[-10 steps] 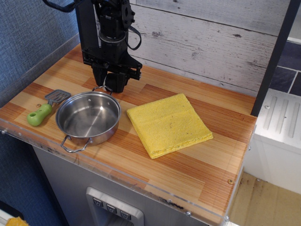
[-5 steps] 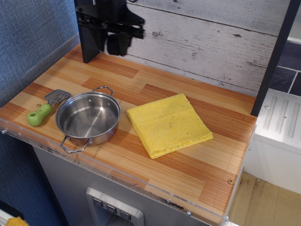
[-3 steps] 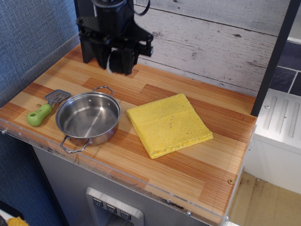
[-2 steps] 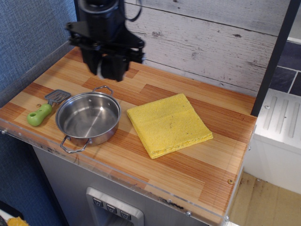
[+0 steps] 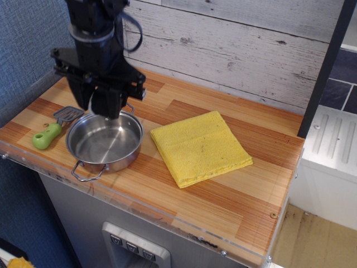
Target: Put the container in the vessel.
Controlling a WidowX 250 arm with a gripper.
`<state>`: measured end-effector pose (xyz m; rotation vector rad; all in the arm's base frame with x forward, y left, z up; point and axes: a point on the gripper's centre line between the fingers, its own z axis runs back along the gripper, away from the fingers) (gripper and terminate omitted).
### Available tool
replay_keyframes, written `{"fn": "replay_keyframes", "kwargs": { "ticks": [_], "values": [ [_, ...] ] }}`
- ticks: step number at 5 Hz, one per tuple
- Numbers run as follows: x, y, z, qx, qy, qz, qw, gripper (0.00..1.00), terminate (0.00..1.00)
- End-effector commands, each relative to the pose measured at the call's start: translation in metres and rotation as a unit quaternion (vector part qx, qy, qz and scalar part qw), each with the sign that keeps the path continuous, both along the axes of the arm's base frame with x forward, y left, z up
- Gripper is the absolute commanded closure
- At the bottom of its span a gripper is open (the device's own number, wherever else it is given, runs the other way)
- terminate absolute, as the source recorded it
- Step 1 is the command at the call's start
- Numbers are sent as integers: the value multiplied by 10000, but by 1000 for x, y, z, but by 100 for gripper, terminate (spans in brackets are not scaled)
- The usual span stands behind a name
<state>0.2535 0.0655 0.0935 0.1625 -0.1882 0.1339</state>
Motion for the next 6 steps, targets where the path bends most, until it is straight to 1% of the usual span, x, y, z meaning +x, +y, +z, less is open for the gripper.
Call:
{"fn": "replay_keyframes", "kwargs": {
  "ticks": [1,2,3,4,5,6],
  "values": [
    [2,7,-16,21,61,-30,10000,100,0],
    [-2,12,-36,25,101,68,9999,100,0],
    [-2,18,-50,-75,183,233,9995,100,0],
    [-5,21,-58,-124,242,357,9990,100,0],
    [-5,18,-55,302,658,648,9953,0,0],
    [-7,21,-54,228,587,568,9964,0,0]
  ]
}}
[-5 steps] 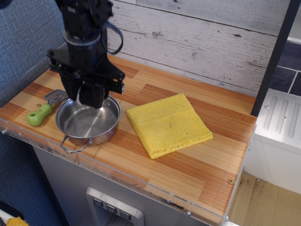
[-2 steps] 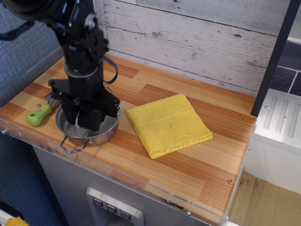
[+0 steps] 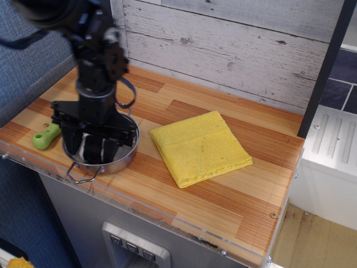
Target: Put the container in the vessel.
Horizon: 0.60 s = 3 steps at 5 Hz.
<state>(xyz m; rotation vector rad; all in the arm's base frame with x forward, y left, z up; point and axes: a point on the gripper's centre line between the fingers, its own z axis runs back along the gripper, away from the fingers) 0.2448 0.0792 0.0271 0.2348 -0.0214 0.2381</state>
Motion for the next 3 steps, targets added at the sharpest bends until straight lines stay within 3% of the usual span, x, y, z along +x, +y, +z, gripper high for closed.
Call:
{"fn": "replay_keyframes", "kwargs": {
  "ticks": [1,2,3],
  "values": [
    [-2,14,19,7,-293,9,9996,0,0],
    [0,15,29,66,-391,-88,9992,0,0],
    [8,12,49,-45,-800,-195,9966,0,0]
  ]
}}
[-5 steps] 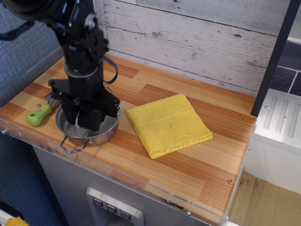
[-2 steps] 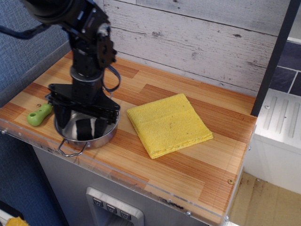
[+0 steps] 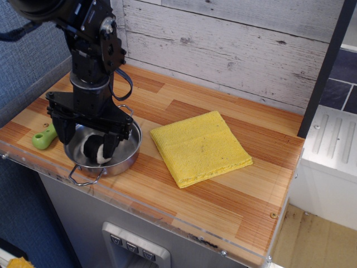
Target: Put the container in the vessel.
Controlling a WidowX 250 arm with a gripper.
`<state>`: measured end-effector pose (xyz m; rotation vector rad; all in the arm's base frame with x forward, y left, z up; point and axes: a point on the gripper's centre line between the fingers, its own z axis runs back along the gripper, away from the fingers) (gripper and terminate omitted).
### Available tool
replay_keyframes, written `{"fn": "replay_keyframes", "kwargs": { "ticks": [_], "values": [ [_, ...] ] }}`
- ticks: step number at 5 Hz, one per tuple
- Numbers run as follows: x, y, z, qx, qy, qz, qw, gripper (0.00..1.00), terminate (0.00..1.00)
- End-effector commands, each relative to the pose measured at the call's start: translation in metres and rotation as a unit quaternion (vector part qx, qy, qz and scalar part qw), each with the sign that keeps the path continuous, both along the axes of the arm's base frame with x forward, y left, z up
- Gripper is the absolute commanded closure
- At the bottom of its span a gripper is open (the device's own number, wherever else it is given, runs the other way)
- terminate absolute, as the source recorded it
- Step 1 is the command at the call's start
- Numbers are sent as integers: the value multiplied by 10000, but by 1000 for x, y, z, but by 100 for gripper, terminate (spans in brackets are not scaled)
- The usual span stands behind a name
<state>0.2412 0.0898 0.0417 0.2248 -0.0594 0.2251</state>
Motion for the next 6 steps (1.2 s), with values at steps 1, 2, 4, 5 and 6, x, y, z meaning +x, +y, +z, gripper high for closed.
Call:
{"fn": "replay_keyframes", "kwargs": {
  "ticks": [1,2,4,5,6],
  "values": [
    [25,-8,67,75,-1056,-372,9937,0,0],
    [29,-17,104,6,-1702,-688,9830,0,0],
    [29,-17,104,6,-1702,-688,9830,0,0],
    [29,-17,104,6,-1702,-688,9830,0,0],
    [29,-17,104,6,-1702,-688,9830,0,100]
  ]
}}
